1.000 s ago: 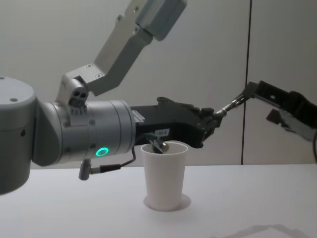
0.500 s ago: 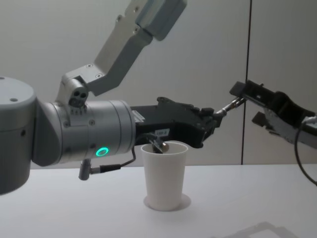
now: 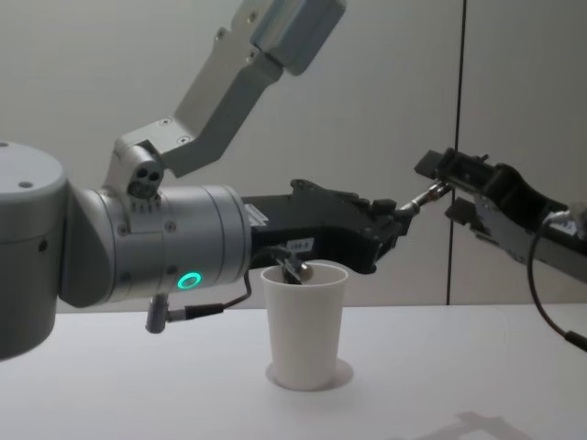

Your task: Place the pen into the pen holder.

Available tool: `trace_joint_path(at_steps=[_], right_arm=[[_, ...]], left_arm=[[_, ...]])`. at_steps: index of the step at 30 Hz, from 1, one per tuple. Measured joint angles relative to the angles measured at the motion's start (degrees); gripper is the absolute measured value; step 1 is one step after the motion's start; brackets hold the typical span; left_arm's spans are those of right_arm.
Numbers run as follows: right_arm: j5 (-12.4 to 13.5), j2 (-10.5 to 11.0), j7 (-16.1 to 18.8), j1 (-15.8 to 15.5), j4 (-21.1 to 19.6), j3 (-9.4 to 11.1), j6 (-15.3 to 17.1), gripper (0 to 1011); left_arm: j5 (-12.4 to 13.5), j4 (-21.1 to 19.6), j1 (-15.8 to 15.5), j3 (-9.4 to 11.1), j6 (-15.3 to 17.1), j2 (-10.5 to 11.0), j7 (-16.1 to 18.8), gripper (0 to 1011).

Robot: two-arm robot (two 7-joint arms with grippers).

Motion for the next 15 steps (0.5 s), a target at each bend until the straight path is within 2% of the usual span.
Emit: trace_joint_path(at_steps=[2, 11, 13, 15], right_arm=[[0.16, -0.01, 0.07, 0.03, 0.03, -0.11, -0.1, 733], [1.04, -0.03, 0.38, 0.05, 0.11, -0.53, -1.18, 448], [1.24, -0.03, 0.4, 0.05, 0.1, -0.6, -1.51, 416], [1.37, -0.02, 0.41, 0.03, 0.1, -0.65, -1.74, 304]], left_arm=[[0.0, 0.0, 0.0, 0.0, 0.0, 0.0, 0.0, 139], [0.0, 0.0, 0.0, 0.0, 0.0, 0.0, 0.0, 139], [0.0, 0.0, 0.0, 0.0, 0.0, 0.0, 0.0, 139], [0.0, 0.0, 0.0, 0.0, 0.0, 0.0, 0.0, 139]])
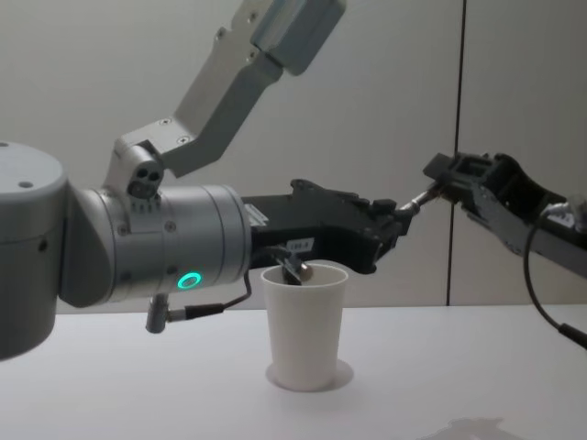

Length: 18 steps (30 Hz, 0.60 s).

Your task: Place the pen into the pen holder.

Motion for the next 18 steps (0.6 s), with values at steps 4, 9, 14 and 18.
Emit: trace_joint_path(at_steps=[4, 9, 14, 18], right_arm=[[0.31, 0.04, 0.03, -0.07, -0.1, -0.15, -0.58, 178], [0.6, 0.16, 0.1, -0.19, -0.31, -0.33, -1.25, 157], [0.67, 0.36, -0.07, -0.32, -0.57, -0.45, -1.85, 154], [0.7, 0.5, -0.26, -0.37, -0.75, -0.51, -2.18, 154]], left_arm=[[0.0, 0.0, 0.0, 0.0, 0.0, 0.0, 0.0, 139], [0.0, 0.0, 0.0, 0.01, 0.0, -0.01, 0.0, 139], [-0.07, -0.01, 0.0, 0.01, -0.05, -0.01, 0.0, 139], [-0.07, -0.01, 0.0, 0.01, -0.11, -0.01, 0.0, 139]])
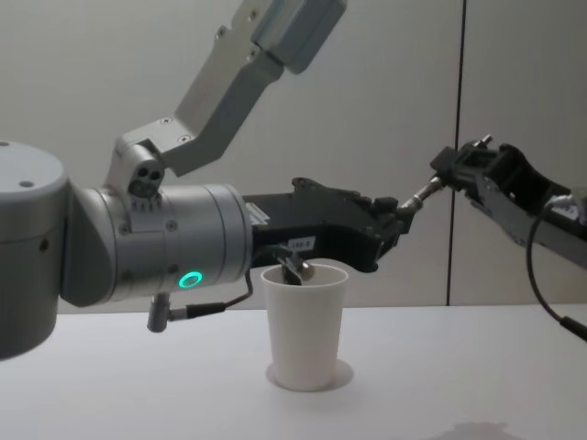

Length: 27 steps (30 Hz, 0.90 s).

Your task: Place the pen into the pen holder.

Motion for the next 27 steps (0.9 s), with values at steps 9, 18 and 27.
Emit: trace_joint_path(at_steps=[9, 18, 27], right_arm=[[0.17, 0.45, -0.85, -0.04, -0.34, 0.02, -0.84, 151], [0.18, 0.66, -1.15, -0.05, -0.49, -0.32, -1.1, 151], [-0.18, 0.98, -1.33, 0.04, -0.5, -0.54, -1.6, 151]], left_arm=[[0.13, 0.04, 0.0, -0.09, 0.2, 0.06, 0.02, 172], [0.13, 0.04, 0.0, -0.06, 0.2, 0.03, 0.02, 448], [0.13, 0.02, 0.0, -0.01, 0.19, 0.01, 0.01, 749]])
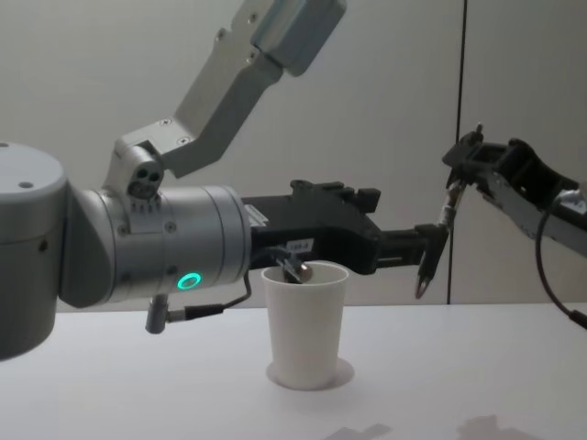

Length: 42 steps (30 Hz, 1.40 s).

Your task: Place the pen into the pen holder.

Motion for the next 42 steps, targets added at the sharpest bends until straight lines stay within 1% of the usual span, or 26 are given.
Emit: trace_joint_path(at_steps=[1, 3, 5, 7, 10, 19, 22, 31, 33, 34, 42], right_arm=[[-0.31, 0.07, -0.02, 0.03, 0.0, -0.05, -0.2, 151], [-0.85, 0.21, -0.05, 0.09, 0.0, -0.12, -0.49, 151], [-1.33, 0.28, -0.06, 0.14, 0.0, -0.18, -0.74, 151], [-2.3, 0.44, -0.07, 0.28, 0.0, -0.27, -1.17, 151], [-3.62, 0.67, -0.07, 0.58, 0.02, -0.37, -1.7, 151], [-8.17, 1.17, 0.01, 2.2, 1.02, -0.65, -3.27, 151], [-9.28, 1.25, 0.08, 2.75, 1.45, -0.72, -3.62, 151], [-13.15, 1.22, 0.64, 5.58, 4.17, -1.18, -4.95, 151], [-13.38, 1.21, 0.7, 5.81, 4.41, -1.21, -5.06, 151], [-14.13, 1.11, 0.92, 6.51, 5.17, -1.36, -5.47, 151], [-16.24, 0.67, 1.58, 8.67, 7.76, -1.86, -6.87, 151]], left_arm=[[0.0, 0.0, 0.0, 0.0, -0.01, 0.0, 0.0, 763], [-0.01, -0.01, 0.0, 0.0, -0.02, 0.0, 0.0, 842], [-0.02, -0.02, 0.0, 0.01, -0.02, 0.0, 0.0, 877], [-0.03, -0.02, 0.0, 0.0, -0.04, 0.0, 0.0, 938], [-0.05, -0.02, 0.0, 0.0, -0.06, 0.0, 0.0, 1000], [-0.06, -0.02, 0.0, 0.0, -0.09, 0.0, 0.0, 1000], [-0.06, -0.02, 0.0, 0.0, -0.09, 0.0, 0.0, 1000], [-0.05, -0.02, 0.0, 0.0, -0.08, 0.0, 0.0, 1000], [-0.05, -0.02, 0.0, 0.0, -0.08, 0.0, -0.01, 1000], [-0.05, -0.02, 0.0, 0.0, -0.09, 0.0, -0.01, 1000], [-0.05, -0.02, 0.0, 0.0, -0.08, 0.0, 0.0, 1000]])
